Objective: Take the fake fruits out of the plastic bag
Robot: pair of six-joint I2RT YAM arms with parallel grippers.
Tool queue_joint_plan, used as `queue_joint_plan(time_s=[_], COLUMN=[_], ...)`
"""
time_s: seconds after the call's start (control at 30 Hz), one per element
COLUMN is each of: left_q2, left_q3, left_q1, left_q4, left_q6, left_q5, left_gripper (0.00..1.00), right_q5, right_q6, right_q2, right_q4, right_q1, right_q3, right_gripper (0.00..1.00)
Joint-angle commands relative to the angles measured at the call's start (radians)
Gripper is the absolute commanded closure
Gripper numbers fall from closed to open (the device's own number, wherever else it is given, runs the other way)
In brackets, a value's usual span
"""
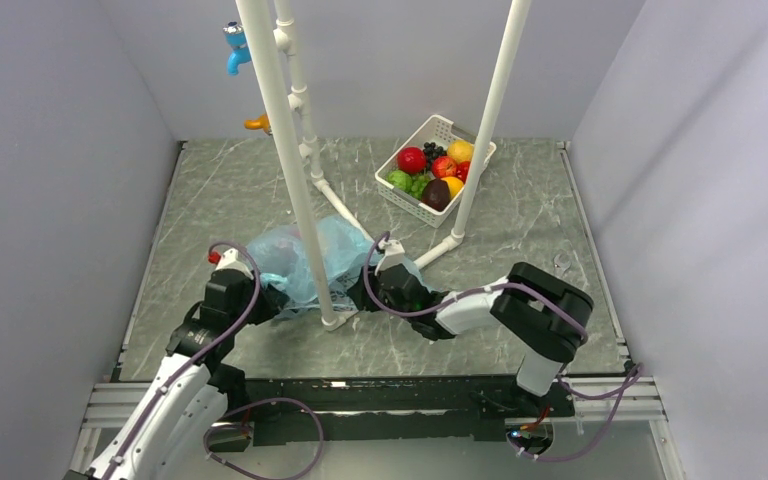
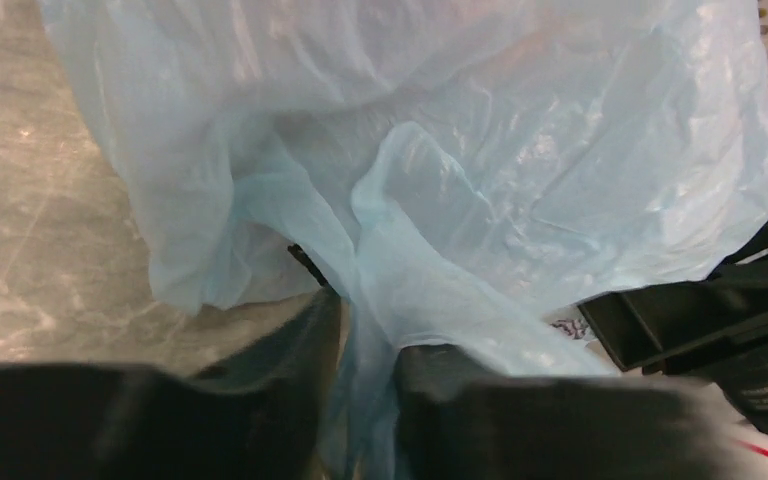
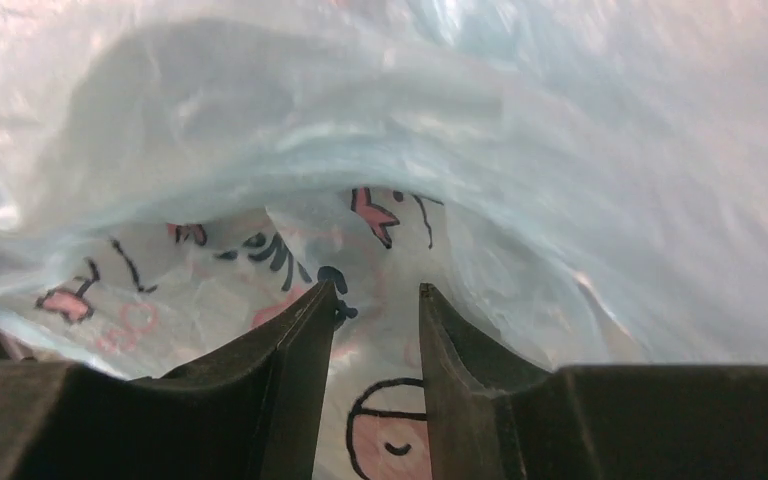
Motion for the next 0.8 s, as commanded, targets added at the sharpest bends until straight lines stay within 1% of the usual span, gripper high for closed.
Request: queue_joint_plan(time_s=[0.0,0.03,0.13,0.17,0.27,0.4,0.43,0.5,0.53,0.57,0.6,0.63,0.7,0.77], left_q2=[-0.063,-0.096,-0.209,-0.258,-0.325,-0.326,-0.316,-0.294,-0.283,-0.272,-0.265,-0.262,-0.261,-0.261], left_q3=[0.031,0.058,0.127,0.137,0.147,0.143,0.143,0.153,0.164,0.178,0.192,0.206,0.24,0.277], left_q1=[-0.001,-0.002,-0.002,-0.002,-0.002,-0.002,-0.001,-0.002,-0.001,-0.002,-0.002,-0.002,-0.002,-0.002], left_q4=[-0.063,-0.116,-0.249,-0.268,-0.303,-0.352,-0.361,-0.388,-0.402,-0.416,-0.429,-0.441,-0.47,-0.505], left_q6=[0.007,0.002,-0.013,-0.01,-0.014,-0.064,-0.075,-0.095,-0.103,-0.106,-0.114,-0.12,-0.134,-0.152], left_q5=[-0.123,-0.174,-0.361,-0.402,-0.485,-0.541,-0.557,-0.591,-0.602,-0.607,-0.608,-0.604,-0.585,-0.542], left_gripper=[0.88,1.0,1.0,1.0,1.0,1.0,1.0,1.0,0.95,0.81,0.59,0.41,0.16,0.02], right_q5=[-0.129,-0.146,-0.177,-0.184,-0.203,-0.21,-0.229,-0.257,-0.262,-0.265,-0.265,-0.261,-0.254,-0.253], right_q6=[-0.009,-0.018,-0.041,-0.051,-0.077,-0.095,-0.101,-0.109,-0.107,-0.104,-0.103,-0.102,-0.109,-0.122], right_q2=[0.048,0.04,0.005,-0.015,-0.067,-0.13,-0.141,-0.152,-0.159,-0.167,-0.174,-0.18,-0.188,-0.186], right_q4=[0.0,0.021,-0.006,-0.01,-0.033,-0.083,-0.098,-0.138,-0.155,-0.162,-0.174,-0.195,-0.231,-0.237], right_q1=[0.011,0.011,0.024,0.03,0.049,0.056,0.056,0.056,0.055,0.055,0.056,0.056,0.056,0.054], right_q3=[0.04,0.037,0.061,0.066,0.083,0.109,0.116,0.142,0.15,0.15,0.153,0.161,0.171,0.176], right_gripper=[0.61,0.61,0.61,0.61,0.6,0.57,0.54,0.53,0.51,0.47,0.43,0.41,0.37,0.34])
